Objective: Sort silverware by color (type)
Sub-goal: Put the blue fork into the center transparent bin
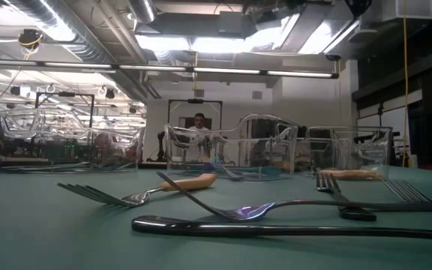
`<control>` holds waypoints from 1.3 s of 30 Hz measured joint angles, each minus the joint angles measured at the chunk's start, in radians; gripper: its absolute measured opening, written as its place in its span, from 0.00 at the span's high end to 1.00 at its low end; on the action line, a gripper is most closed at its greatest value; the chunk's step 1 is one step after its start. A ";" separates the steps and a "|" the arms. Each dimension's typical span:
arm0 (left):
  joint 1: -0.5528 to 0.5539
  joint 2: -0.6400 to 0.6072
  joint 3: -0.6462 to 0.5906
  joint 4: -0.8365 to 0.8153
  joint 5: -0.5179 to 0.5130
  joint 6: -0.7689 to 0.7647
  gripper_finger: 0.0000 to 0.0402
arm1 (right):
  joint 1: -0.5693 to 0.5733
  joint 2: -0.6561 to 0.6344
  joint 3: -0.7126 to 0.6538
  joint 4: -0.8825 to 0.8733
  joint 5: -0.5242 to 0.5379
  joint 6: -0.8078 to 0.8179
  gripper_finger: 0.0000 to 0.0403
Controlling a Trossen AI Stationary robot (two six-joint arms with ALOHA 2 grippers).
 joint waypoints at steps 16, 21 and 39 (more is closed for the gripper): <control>0.000 0.000 0.000 0.303 0.174 0.255 0.99 | 0.000 0.003 0.000 0.268 -0.294 -0.165 0.80; 0.000 0.000 0.000 0.308 0.190 0.255 0.99 | 0.000 0.003 0.000 0.309 -0.295 -0.180 0.80; 0.000 0.000 0.000 0.309 0.189 0.253 0.99 | 0.000 0.068 0.000 0.310 -0.295 -0.127 0.80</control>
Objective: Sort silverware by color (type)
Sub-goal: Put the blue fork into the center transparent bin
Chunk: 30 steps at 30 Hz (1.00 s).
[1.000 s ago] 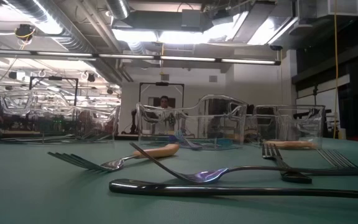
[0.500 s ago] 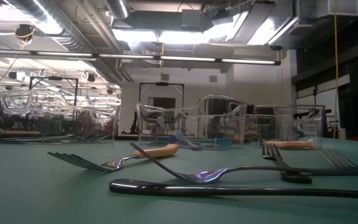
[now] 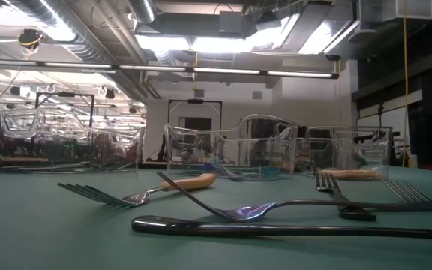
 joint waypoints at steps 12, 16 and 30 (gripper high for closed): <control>0.000 0.000 0.000 -0.002 0.002 0.001 0.99 | 0.000 0.000 0.000 0.054 -0.001 0.000 0.98; 0.000 0.000 0.000 -0.006 -0.001 0.002 0.99 | 0.000 0.000 0.000 0.054 -0.002 0.000 0.99; 0.004 0.000 0.000 -0.022 -0.006 -0.034 0.89 | 0.000 0.000 0.000 0.054 0.072 0.011 1.00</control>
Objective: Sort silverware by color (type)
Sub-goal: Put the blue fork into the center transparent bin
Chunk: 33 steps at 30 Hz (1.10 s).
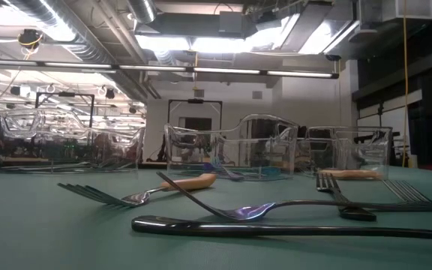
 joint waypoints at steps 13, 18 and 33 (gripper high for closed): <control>-0.065 0.000 0.000 -0.090 -0.312 -0.020 0.80 | -0.001 0.000 0.000 -0.001 0.043 0.052 1.00; -0.097 0.000 0.000 -0.178 -0.320 -0.053 0.80 | -0.001 0.000 0.000 -0.001 0.064 0.064 1.00; -0.185 0.000 0.000 -0.300 -0.302 -0.157 0.80 | -0.242 0.109 0.204 -0.310 0.031 0.080 1.00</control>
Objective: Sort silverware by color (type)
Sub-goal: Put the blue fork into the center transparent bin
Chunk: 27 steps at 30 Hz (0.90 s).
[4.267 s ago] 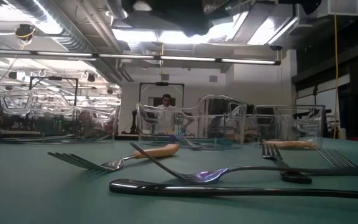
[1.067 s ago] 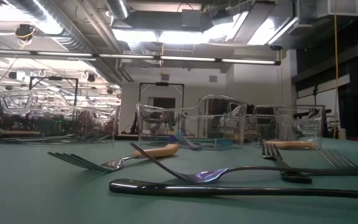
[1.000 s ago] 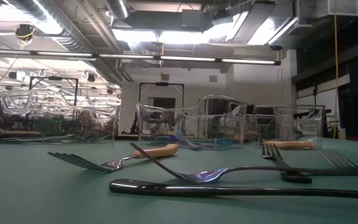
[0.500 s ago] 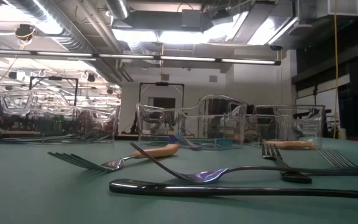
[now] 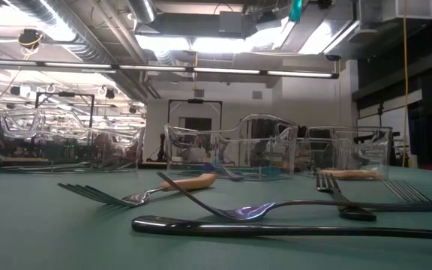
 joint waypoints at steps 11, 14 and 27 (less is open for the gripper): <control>-0.002 0.000 0.000 -0.008 0.000 -0.001 0.80 | -0.299 0.335 0.137 -0.090 -0.246 -0.060 1.00; -0.002 0.000 0.000 -0.014 0.000 -0.001 0.80 | -0.351 0.423 0.140 -0.088 -0.312 -0.077 1.00; -0.002 0.000 0.000 -0.023 0.004 -0.002 0.80 | -0.462 0.719 0.141 -0.060 -0.407 -0.147 1.00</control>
